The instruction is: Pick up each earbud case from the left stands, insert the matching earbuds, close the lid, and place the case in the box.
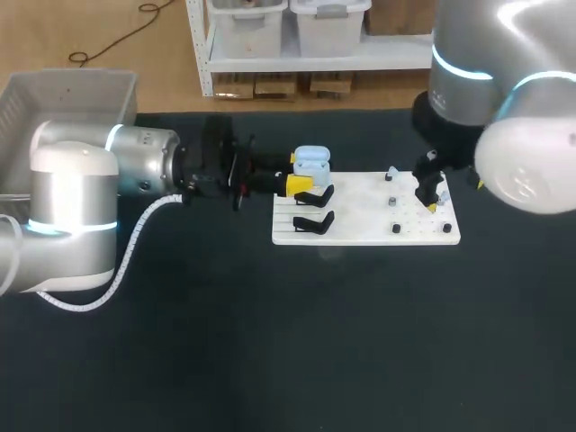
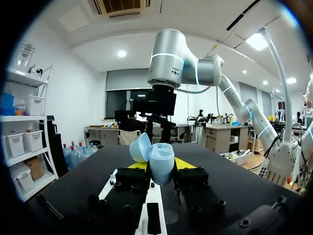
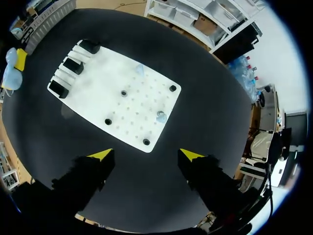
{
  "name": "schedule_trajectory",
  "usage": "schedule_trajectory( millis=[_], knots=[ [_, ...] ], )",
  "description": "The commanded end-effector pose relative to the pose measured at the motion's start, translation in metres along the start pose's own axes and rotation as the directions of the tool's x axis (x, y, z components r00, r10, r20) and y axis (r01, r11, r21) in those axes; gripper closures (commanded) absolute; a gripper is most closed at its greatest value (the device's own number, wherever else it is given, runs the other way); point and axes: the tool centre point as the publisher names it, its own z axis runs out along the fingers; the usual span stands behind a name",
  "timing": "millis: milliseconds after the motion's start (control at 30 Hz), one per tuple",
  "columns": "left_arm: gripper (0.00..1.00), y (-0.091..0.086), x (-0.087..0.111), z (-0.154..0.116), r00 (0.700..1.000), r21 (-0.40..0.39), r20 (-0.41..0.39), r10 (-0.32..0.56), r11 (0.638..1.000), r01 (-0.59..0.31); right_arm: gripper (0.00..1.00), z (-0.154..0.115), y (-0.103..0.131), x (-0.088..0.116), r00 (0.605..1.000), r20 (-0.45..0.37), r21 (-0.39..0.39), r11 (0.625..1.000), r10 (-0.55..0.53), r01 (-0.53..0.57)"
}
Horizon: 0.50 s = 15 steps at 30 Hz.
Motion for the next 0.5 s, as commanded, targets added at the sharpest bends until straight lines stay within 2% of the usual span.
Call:
schedule_trajectory(
  millis=[33, 267, 433, 500],
  knots=[
    [1.00, 0.000, 0.001, 0.000, 1.000, -0.001, 0.003, 0.002, 1.000, -0.002, 0.25, 0.010, -0.003, -0.009, 0.999, -0.045, -0.005, 1.000, -0.008, 0.008],
    [1.00, 0.000, 0.001, 0.000, 1.000, -0.001, 0.003, 0.002, 1.000, -0.002, 0.27, 0.023, -0.008, -0.016, 0.999, -0.051, 0.007, 1.000, 0.000, 0.001],
    [1.00, 0.000, 0.001, 0.000, 1.000, -0.001, 0.003, 0.002, 1.000, -0.002, 0.40, 0.031, -0.011, -0.020, 0.998, -0.038, 0.039, 0.998, 0.040, -0.039],
    [1.00, 0.000, 0.001, 0.000, 1.000, -0.001, 0.003, 0.002, 1.000, -0.002, 0.41, 0.034, -0.011, -0.021, 0.998, -0.033, 0.051, 0.997, 0.055, -0.053]
  ],
)
